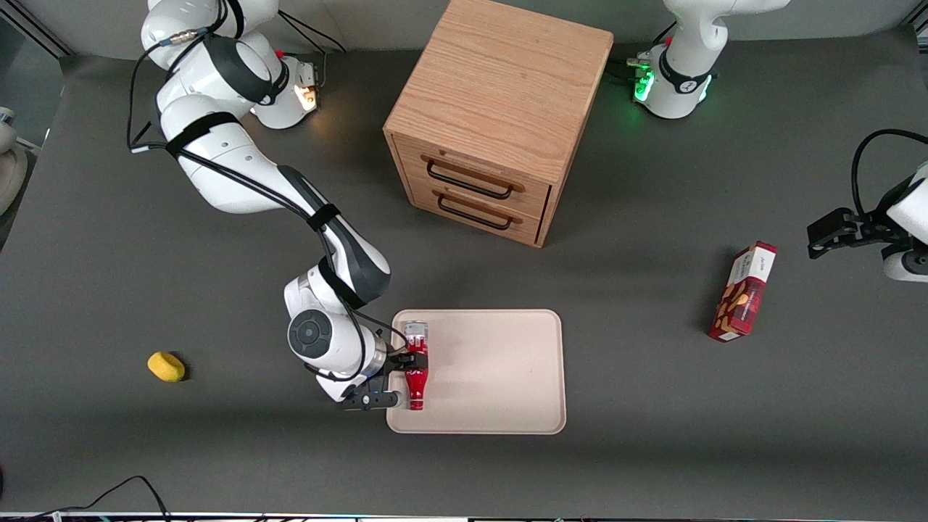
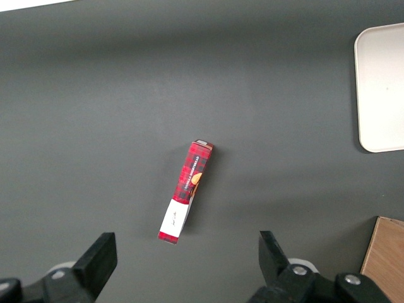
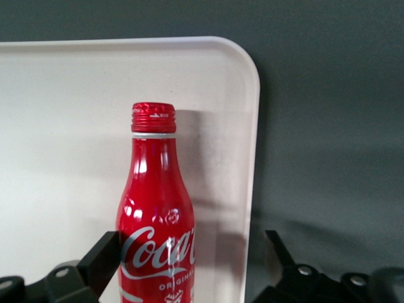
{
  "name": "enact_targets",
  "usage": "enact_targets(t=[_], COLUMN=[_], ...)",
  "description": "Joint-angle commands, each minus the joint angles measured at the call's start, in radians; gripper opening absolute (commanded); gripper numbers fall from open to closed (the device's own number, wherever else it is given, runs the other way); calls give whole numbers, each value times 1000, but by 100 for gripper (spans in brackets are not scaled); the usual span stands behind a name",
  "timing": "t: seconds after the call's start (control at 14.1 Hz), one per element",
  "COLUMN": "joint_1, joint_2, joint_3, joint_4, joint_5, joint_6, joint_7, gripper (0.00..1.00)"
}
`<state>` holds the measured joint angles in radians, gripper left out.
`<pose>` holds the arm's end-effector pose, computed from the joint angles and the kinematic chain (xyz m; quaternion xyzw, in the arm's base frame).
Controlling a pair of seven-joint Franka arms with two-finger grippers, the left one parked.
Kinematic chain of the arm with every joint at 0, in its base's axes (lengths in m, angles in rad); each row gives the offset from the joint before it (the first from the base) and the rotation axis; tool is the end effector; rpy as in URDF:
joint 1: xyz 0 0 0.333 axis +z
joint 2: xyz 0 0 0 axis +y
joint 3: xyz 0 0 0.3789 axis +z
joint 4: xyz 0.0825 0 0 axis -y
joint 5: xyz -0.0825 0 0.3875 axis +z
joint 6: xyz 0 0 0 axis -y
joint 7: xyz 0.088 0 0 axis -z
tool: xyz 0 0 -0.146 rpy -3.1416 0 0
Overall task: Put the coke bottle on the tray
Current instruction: 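Lower the bottle onto the tray and open the right gripper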
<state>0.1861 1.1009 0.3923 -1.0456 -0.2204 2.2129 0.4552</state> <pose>0.7768 0.3449 0.1828 -0.9948 -0.0103 -0.0212 0.0988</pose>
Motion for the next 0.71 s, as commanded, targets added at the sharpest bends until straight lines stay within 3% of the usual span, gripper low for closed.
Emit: enact_targets(t=[0.0, 0.64], joint_1=[29, 38], joint_2=[20, 4], joint_3=[-33, -39], joint_4=[18, 18], joint_5=[6, 13], joint_6=[30, 31], joint_7=[-24, -7], gripper=[100, 100])
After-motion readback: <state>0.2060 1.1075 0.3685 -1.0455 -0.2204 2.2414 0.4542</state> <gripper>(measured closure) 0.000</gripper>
